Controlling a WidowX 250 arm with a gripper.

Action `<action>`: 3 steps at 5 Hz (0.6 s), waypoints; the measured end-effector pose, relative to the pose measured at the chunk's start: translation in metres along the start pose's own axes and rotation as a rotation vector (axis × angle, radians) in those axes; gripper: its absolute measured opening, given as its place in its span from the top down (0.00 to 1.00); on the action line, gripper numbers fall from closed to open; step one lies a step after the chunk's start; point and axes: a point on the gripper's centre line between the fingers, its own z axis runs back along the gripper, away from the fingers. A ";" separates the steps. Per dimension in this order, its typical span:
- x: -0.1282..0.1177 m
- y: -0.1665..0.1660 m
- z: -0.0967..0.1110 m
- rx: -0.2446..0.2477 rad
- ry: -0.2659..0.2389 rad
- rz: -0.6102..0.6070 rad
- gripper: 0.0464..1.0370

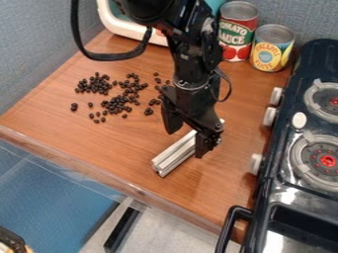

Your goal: Sweep into pile

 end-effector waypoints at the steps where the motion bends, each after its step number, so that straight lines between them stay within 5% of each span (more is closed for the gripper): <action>1: -0.005 -0.001 -0.010 -0.010 0.039 -0.003 0.04; 2: -0.013 -0.002 -0.017 -0.016 0.086 -0.016 0.11; 3: -0.016 0.005 -0.022 -0.008 0.114 -0.001 0.41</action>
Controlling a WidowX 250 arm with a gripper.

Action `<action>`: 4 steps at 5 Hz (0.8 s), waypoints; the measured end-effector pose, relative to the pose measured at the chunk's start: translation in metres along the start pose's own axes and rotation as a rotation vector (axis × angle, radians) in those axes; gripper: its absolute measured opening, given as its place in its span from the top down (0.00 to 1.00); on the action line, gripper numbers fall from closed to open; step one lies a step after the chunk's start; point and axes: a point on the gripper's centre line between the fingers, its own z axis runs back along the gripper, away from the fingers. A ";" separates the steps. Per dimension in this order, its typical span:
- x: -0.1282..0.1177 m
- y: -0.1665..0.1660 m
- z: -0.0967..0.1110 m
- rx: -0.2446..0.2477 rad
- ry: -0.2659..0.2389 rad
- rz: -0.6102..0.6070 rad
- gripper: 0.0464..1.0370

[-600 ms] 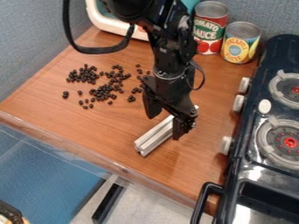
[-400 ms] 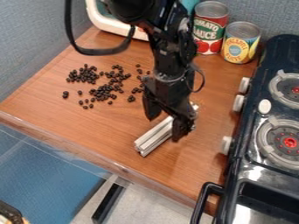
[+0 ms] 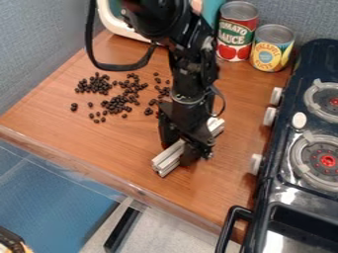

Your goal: Sweep into pile

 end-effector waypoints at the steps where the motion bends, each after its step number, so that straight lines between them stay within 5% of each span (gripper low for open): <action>1: 0.000 -0.002 0.001 -0.032 -0.002 0.004 0.65; 4: 0.025 0.059 0.088 -0.206 -0.182 0.254 0.65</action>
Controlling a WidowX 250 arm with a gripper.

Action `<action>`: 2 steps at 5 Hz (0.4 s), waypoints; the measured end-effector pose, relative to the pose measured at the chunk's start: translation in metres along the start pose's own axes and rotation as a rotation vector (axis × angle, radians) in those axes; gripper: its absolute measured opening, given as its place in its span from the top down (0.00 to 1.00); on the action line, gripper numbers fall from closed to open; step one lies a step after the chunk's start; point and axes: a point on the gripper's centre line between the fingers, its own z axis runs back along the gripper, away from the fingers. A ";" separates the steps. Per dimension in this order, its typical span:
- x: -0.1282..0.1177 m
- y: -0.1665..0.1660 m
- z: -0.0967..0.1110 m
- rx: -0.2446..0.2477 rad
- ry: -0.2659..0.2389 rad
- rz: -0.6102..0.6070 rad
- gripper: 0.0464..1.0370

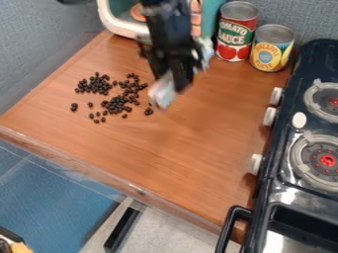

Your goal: Sweep into pile

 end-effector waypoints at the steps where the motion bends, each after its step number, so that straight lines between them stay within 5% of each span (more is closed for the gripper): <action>1: -0.004 0.040 0.019 0.018 -0.027 0.057 0.65; 2: -0.021 0.087 0.027 0.059 -0.008 0.106 0.65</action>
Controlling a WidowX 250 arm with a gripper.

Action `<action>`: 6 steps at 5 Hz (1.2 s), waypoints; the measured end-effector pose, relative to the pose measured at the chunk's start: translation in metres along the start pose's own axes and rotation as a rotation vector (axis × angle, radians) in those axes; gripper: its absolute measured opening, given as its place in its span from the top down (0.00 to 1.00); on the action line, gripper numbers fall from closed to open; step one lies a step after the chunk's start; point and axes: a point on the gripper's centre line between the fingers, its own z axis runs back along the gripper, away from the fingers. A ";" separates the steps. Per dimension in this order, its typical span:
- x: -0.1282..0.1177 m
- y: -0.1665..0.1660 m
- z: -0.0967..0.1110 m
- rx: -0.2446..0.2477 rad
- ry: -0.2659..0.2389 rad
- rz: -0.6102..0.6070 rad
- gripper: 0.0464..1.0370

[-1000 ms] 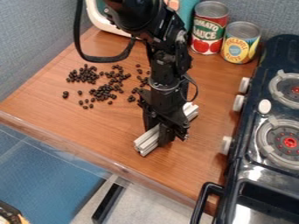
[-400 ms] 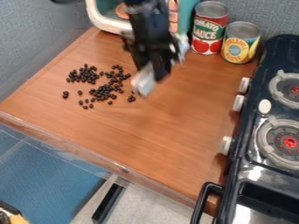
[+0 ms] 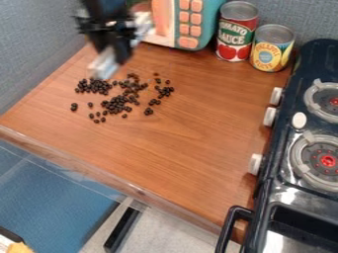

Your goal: Sweep into pile

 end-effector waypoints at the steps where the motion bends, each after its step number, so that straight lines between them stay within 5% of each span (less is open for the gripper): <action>1: -0.013 0.046 0.006 0.050 0.037 0.016 0.65; 3: -0.035 0.111 -0.005 0.153 0.106 -0.002 0.65; 4: -0.037 0.132 -0.020 0.216 0.078 -0.040 0.65; 6: -0.046 0.139 -0.045 0.249 0.075 -0.047 0.65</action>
